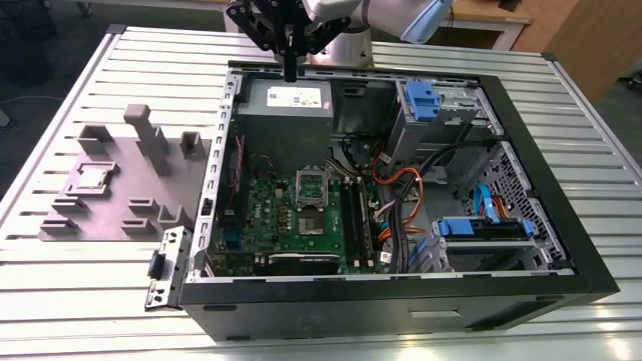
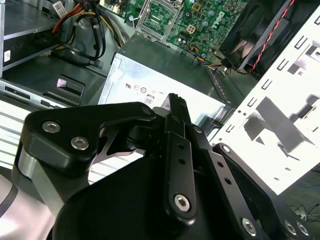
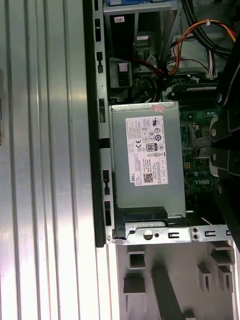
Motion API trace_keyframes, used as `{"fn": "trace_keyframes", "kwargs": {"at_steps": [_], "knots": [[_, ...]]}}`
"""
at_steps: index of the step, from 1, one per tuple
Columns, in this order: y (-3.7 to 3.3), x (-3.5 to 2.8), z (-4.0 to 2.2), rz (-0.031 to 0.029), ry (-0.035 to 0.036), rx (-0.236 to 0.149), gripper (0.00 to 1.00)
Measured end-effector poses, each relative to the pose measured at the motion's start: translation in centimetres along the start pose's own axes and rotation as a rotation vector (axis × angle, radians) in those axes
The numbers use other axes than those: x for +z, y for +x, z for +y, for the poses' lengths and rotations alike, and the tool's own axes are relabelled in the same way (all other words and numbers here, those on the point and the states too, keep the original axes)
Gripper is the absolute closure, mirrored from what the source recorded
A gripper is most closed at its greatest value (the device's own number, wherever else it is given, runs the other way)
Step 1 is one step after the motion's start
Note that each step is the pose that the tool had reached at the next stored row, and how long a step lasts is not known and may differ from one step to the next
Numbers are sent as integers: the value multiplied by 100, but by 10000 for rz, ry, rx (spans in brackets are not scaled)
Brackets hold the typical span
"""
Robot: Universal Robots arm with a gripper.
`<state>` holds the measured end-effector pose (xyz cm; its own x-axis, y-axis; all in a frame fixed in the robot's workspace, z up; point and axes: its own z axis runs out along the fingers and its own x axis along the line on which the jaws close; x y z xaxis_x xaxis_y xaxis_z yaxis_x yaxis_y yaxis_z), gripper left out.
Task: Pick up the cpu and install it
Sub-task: 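Reach for the cpu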
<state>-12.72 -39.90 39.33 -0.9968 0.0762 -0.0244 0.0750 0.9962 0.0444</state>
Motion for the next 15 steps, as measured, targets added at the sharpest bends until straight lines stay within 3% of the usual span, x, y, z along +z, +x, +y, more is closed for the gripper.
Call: {"fn": "trace_keyframes", "kwargs": {"at_steps": [9,15], "knots": [[11,0,-1,-1,-1,2,89],[68,-2,-5,0,0,1,89]]}}
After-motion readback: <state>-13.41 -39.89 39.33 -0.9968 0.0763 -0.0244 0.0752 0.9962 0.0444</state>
